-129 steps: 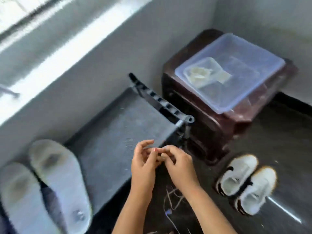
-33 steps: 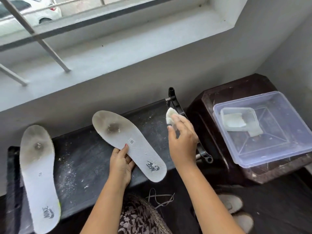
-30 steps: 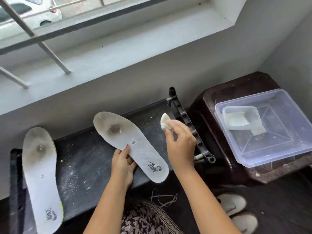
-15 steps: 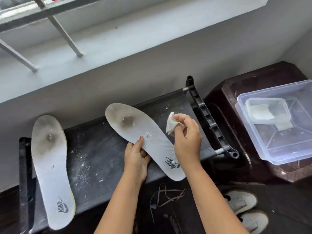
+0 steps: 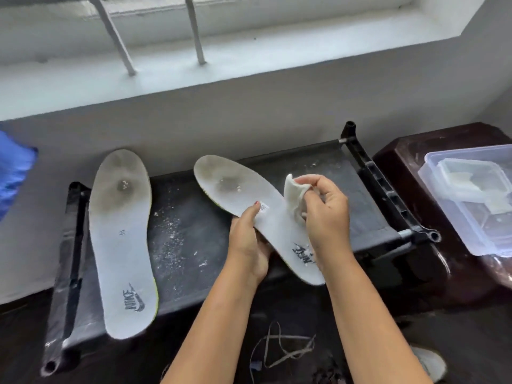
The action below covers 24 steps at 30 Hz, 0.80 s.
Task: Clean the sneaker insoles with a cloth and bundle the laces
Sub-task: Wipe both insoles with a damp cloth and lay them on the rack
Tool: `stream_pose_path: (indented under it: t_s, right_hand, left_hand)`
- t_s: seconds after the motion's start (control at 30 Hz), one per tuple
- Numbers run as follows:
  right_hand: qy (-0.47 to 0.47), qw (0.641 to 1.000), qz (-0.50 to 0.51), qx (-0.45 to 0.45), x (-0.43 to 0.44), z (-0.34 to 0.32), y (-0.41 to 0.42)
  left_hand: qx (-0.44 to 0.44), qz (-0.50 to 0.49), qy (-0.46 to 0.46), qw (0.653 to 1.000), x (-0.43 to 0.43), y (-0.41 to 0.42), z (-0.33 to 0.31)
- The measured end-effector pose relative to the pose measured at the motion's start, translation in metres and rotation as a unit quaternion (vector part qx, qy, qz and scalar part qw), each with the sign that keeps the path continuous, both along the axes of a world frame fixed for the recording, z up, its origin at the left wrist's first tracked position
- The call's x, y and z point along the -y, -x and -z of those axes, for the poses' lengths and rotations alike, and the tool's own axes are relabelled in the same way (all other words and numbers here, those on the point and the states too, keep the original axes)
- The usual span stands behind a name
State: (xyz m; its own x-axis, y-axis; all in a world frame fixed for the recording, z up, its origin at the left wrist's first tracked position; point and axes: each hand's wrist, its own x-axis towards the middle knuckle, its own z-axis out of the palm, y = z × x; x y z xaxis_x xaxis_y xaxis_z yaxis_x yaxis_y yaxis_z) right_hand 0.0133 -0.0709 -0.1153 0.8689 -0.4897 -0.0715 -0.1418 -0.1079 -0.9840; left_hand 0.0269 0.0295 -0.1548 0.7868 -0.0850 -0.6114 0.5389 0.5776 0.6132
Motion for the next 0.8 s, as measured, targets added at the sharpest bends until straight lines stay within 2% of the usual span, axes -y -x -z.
stream_pose_path:
  t_s: [0.17, 0.3, 0.43, 0.8]
  right_hand:
    - [0.113, 0.992, -0.051, -0.002, -0.007, -0.011, 0.032]
    - [0.089, 0.995, -0.048, -0.018, -0.021, -0.032, 0.087]
    - [0.045, 0.993, -0.101, -0.05, -0.049, -0.052, 0.142]
    - [0.086, 0.981, -0.165, -0.063, -0.088, -0.045, 0.22]
  left_hand:
    - [0.064, 0.034, 0.005, 0.997, -0.014, 0.017, 0.003]
    - [0.1, 0.06, 0.0, 0.993, -0.035, 0.056, -0.016]
    - [0.106, 0.095, -0.001, 0.99, -0.06, 0.105, -0.041]
    - [0.133, 0.12, 0.025, 0.984, -0.1, 0.193, -0.067]
